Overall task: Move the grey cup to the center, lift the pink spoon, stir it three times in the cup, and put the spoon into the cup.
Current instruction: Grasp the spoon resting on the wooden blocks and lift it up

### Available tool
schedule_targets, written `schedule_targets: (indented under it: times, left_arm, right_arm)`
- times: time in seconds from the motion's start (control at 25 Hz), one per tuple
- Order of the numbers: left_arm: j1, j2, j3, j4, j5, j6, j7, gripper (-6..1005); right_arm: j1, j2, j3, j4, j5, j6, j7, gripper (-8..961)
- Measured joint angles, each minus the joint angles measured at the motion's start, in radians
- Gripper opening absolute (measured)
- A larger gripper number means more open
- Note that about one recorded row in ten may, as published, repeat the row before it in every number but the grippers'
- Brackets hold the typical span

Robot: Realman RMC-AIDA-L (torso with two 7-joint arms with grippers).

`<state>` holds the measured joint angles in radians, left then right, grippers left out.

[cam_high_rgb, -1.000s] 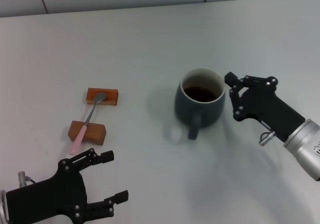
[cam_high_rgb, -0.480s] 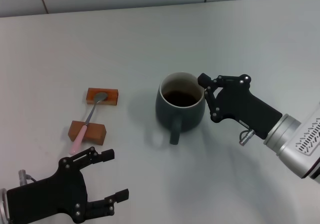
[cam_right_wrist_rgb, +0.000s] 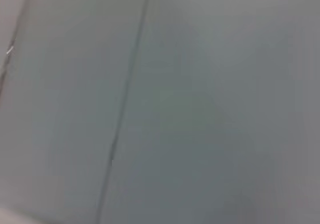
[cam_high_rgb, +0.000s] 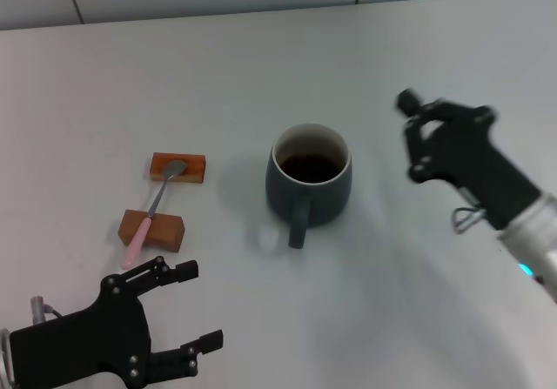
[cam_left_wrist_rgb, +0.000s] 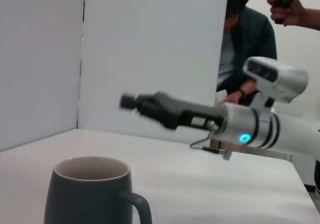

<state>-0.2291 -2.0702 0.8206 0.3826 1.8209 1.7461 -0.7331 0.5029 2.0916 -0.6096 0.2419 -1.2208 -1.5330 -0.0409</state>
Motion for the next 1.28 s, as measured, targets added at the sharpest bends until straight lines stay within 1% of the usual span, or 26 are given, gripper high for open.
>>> schedule_targets:
  times: [0.08, 0.24, 0.32, 0.44, 0.52, 0.6, 0.72, 0.88, 0.96, 1.0, 1.12, 1.28]
  left_arm:
    - [0.001, 0.001, 0.000, -0.001, 0.000, 0.001, 0.002, 846]
    - [0.004, 0.001, 0.000, -0.001, 0.000, 0.001, 0.007, 846]
    - [0.005, 0.001, 0.000, -0.002, 0.000, 0.002, 0.008, 846]
    - [0.010, 0.001, 0.000, 0.000, 0.000, 0.004, 0.008, 847]
    - [0.012, 0.001, 0.000, 0.002, 0.000, 0.004, 0.008, 847]
    - [0.014, 0.001, 0.000, 0.002, 0.000, 0.004, 0.009, 847]
    - [0.015, 0.001, -0.004, 0.000, 0.000, 0.004, 0.009, 847]
    - [0.023, 0.001, -0.054, -0.006, 0.000, 0.011, -0.001, 847]
    - [0.031, 0.001, -0.114, -0.028, -0.001, 0.029, -0.017, 847]
    - [0.033, 0.003, -0.163, -0.055, -0.001, 0.044, -0.031, 847]
    - [0.039, 0.007, -0.268, -0.120, -0.002, 0.084, -0.074, 846]
    - [0.055, 0.007, -0.369, -0.180, -0.002, 0.096, -0.177, 846]
  right_arm:
    - [-0.032, -0.004, 0.015, -0.007, -0.001, -0.062, 0.005, -1]
    - [-0.083, -0.006, -0.022, -0.049, -0.047, -0.152, 0.006, -1]
    - [-0.105, -0.007, -0.030, -0.060, -0.104, -0.203, 0.011, 0]
    - [-0.128, -0.015, -0.031, -0.112, -0.298, -0.269, 0.088, 1]
    - [-0.137, -0.017, -0.031, -0.180, -0.431, -0.273, 0.210, 3]
    - [-0.146, -0.015, -0.026, -0.242, -0.508, -0.245, 0.371, 4]
    - [-0.160, -0.012, -0.010, -0.257, -0.519, -0.198, 0.484, 5]
    - [-0.190, -0.007, 0.013, -0.253, -0.514, -0.144, 0.481, 7]
    - [-0.194, -0.007, 0.009, -0.253, -0.517, -0.125, 0.478, 83]
    - [-0.195, -0.008, 0.008, -0.253, -0.518, -0.117, 0.474, 120]
    - [-0.197, -0.008, 0.008, -0.253, -0.519, -0.105, 0.458, 237]
    - [-0.199, -0.008, 0.007, -0.250, -0.520, -0.093, 0.425, 400]
